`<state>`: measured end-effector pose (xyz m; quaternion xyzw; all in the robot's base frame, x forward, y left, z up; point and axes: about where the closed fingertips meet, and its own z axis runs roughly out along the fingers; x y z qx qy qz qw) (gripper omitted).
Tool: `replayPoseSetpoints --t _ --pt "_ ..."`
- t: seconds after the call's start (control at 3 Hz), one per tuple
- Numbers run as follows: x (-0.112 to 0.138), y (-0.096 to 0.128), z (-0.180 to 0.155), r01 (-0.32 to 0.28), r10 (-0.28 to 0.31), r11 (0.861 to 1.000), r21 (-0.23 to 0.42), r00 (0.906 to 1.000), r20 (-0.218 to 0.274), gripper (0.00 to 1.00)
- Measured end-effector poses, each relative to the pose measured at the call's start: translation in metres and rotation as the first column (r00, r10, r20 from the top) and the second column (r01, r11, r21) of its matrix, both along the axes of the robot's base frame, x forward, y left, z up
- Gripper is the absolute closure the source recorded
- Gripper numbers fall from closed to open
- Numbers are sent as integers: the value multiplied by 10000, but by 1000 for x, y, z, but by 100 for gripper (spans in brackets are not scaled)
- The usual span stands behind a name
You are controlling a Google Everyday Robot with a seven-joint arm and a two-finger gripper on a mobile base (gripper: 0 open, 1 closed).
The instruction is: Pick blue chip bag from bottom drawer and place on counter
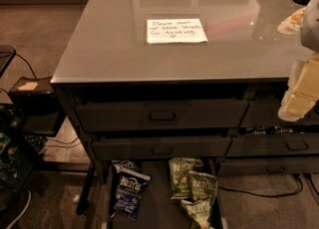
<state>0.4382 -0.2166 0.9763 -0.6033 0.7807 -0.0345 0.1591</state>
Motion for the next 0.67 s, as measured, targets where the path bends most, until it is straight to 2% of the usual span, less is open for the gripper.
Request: replayPoseSetpoints --t 0.33,0.67 --pt "0 0 0 0 0 10000 0 10000 0 0" --pt "-2 5 -22 126 -133 9992 375 9997 181 0"
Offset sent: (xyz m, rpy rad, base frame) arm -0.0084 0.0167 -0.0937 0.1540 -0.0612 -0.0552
